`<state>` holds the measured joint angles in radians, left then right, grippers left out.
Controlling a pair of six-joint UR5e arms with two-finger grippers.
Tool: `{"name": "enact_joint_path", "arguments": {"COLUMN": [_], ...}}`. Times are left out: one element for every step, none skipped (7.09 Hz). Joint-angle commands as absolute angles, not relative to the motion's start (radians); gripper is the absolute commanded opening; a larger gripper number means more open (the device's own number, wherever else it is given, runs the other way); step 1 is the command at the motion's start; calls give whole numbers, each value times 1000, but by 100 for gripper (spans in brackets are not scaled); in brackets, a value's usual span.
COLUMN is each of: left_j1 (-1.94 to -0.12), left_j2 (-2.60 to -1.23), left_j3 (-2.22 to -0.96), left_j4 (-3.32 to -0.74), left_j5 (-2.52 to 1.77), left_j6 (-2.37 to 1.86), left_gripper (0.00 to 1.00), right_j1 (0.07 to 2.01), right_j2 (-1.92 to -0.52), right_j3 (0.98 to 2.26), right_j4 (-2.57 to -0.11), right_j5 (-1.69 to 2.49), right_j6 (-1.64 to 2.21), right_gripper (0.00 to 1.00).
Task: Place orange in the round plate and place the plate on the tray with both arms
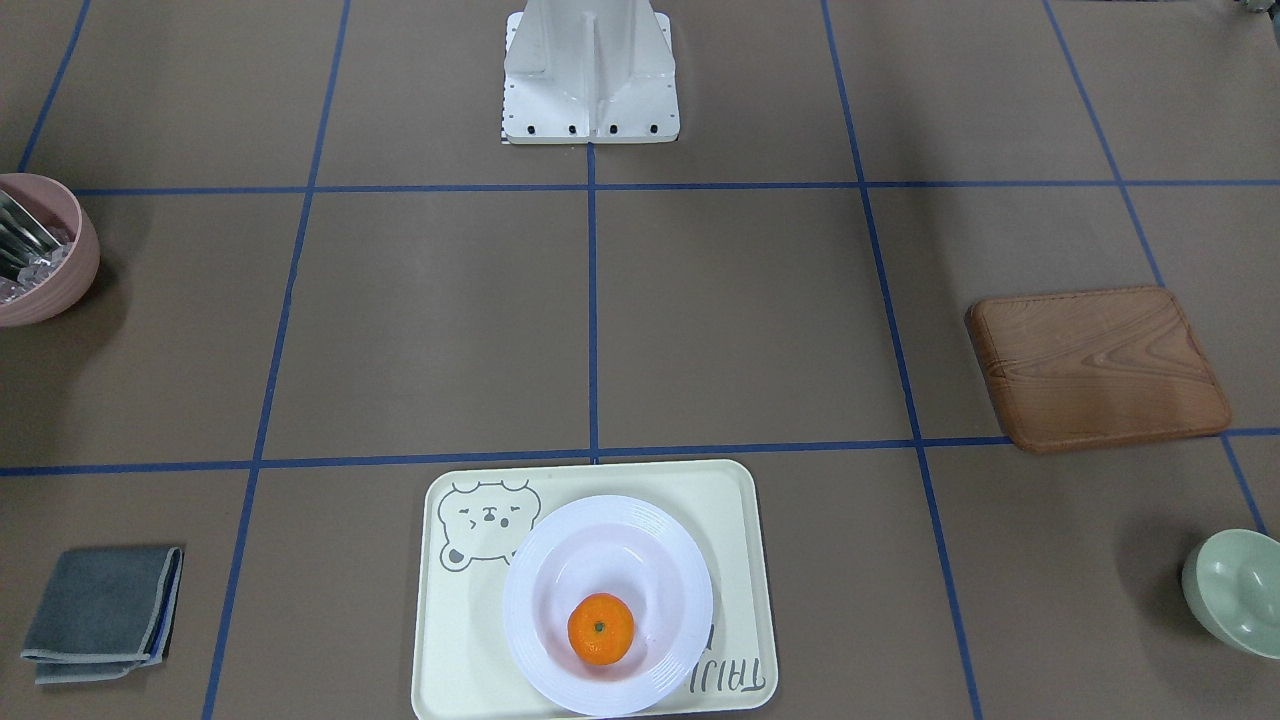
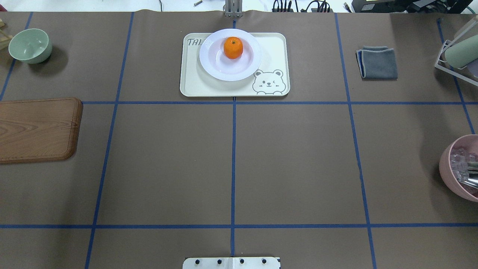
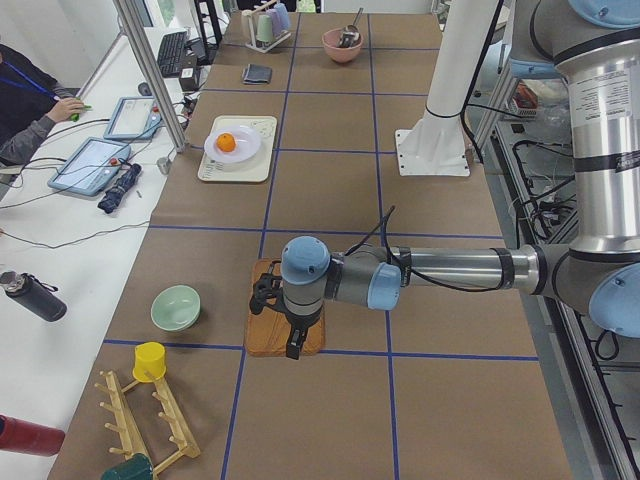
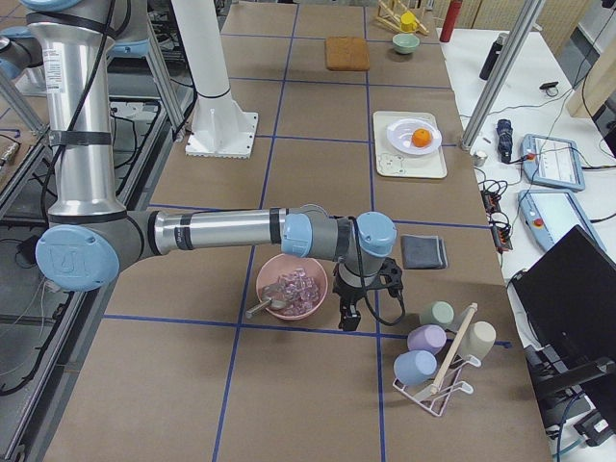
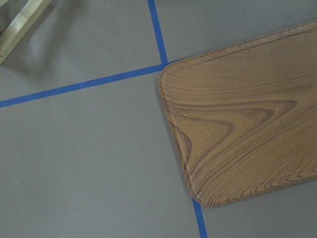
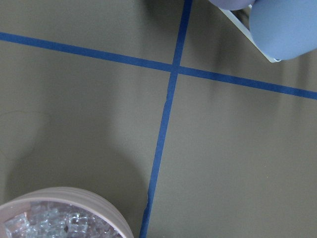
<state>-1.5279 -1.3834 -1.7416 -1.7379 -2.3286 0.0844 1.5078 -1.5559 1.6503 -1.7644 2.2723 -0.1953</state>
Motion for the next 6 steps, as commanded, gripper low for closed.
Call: {"name": "enact_joint_path", "arguments": {"left_j1": [-1528,-1528,-1528,-1528,-1528,-1528], "left_j2": [-1382,-1384,-1384,-1384,-1382,-1382], "left_j3": [-1741,-1741,-1740,-1743,-1740,-1733], "left_j4": [-1738,-1736,-1735,-1736,-1735,-1735], "left_j5": [-2329,-2329,-2329,-2329,-2332,-2332], "left_j6": [84,84,84,86,86,86], "left_gripper": [98,98,98,98,98,98], "right_j1": [1508,1508,1508,1508,1508,1508], "right_j2": [-1546,-1554,-1554,-1552,-1551,-1551], "right_j3": [1654,1672,1687,1689,1689,1692], "right_j4": [-1758,-1758,-1758,-1758,-1758,-1758], "right_j5": [2264,2266,2264,2264,2266,2267], "right_j6": [-190,-186,-186,-186,-186,-186], "right_gripper": [100,100,100,100,100,100]}}
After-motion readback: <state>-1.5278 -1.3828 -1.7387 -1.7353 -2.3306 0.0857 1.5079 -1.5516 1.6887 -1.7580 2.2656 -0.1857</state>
